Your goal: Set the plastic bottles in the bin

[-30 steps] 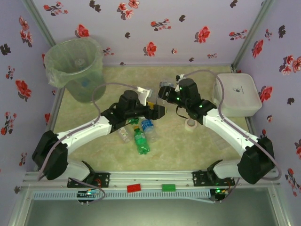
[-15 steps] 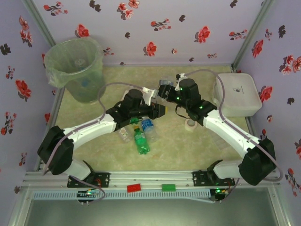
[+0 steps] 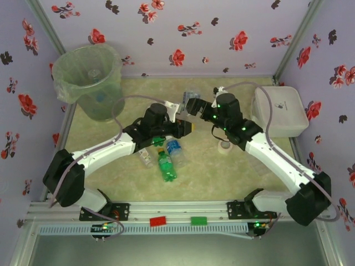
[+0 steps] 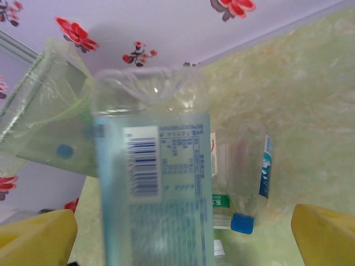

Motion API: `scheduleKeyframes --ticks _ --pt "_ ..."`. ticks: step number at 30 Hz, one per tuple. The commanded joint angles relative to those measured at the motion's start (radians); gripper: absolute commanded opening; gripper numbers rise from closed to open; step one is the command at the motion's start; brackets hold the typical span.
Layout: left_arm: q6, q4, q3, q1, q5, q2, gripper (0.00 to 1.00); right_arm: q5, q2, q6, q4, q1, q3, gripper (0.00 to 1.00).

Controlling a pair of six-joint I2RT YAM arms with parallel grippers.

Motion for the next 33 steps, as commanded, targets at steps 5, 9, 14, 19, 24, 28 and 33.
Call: scheduleKeyframes --ticks 5,9,14,19,24,28,33 --pt "0.131 -0.213 0.093 0.127 -0.084 -0.089 0.0 0.117 -0.092 -0.054 -0.083 -0.021 0.008 1.0" --pt "0.245 -0.347 0.196 0.206 -0.144 -0.114 0.0 0.102 -0.091 -0.077 -0.061 -0.029 -0.046 1.0" --pt "0.378 -0.436 0.354 0.357 -0.191 -0.111 0.0 0.043 -0.074 -0.085 -0.012 -0.038 -0.117 1.0" --pt "0.448 -0.498 0.544 0.535 -0.211 -0.056 0.0 0.003 -0.038 -0.056 0.017 -0.037 -0.149 1.0" --pt "0.479 -0.55 0.698 0.695 -0.257 0.015 0.0 -0.016 -0.005 -0.04 0.02 -0.037 -0.161 1.0" --pt "0.482 -0.58 0.777 0.786 -0.289 0.081 0.0 -0.023 0.0 -0.034 0.026 -0.037 -0.17 1.0" --pt "0.476 -0.634 0.832 0.85 -0.303 0.178 0.0 -0.028 -0.007 -0.033 0.021 -0.037 -0.172 1.0"
